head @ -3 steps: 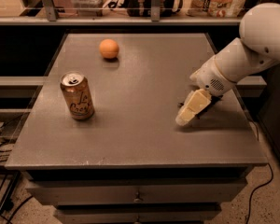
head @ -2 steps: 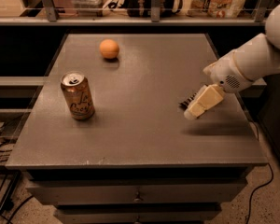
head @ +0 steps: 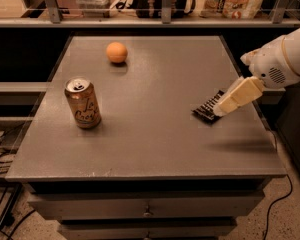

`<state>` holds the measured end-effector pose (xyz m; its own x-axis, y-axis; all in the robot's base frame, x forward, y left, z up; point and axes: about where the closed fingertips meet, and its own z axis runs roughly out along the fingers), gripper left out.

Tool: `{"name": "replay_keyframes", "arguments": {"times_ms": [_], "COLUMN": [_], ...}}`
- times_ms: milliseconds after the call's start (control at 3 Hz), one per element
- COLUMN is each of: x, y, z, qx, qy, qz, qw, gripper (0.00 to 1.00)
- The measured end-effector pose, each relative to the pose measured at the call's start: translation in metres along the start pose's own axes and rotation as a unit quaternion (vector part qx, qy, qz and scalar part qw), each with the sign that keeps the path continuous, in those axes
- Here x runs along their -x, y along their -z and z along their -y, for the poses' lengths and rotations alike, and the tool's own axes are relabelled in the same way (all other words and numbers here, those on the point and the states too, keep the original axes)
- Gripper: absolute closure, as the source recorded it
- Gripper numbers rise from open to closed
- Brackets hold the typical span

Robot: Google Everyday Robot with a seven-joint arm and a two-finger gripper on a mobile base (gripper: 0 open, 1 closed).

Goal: Pick rxbar chocolate

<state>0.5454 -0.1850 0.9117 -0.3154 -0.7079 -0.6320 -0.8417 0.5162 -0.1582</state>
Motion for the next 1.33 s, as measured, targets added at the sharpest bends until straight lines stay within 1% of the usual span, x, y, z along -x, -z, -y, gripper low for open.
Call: {"name": "replay_keyframes", "arguments": {"times_ms": [333,667,1000,1333], "x": [-0.001,-0.002,-0.007,-0.015], "y": [-0.011,-0.03,-0.049,-0.065], "z": [0.0,0.0,0.001,0.005], "qx": [-0.001,-0.006,-0.014,-0.021], "qy": [-0.016,-0.028,-0.037,-0.042], "qz": [0.014,0.026,0.029,0.024], "qw": [0.9998,0.9992,0.9988,0.9986], "gripper": [0.0,0.0,0.0,0.0]}}
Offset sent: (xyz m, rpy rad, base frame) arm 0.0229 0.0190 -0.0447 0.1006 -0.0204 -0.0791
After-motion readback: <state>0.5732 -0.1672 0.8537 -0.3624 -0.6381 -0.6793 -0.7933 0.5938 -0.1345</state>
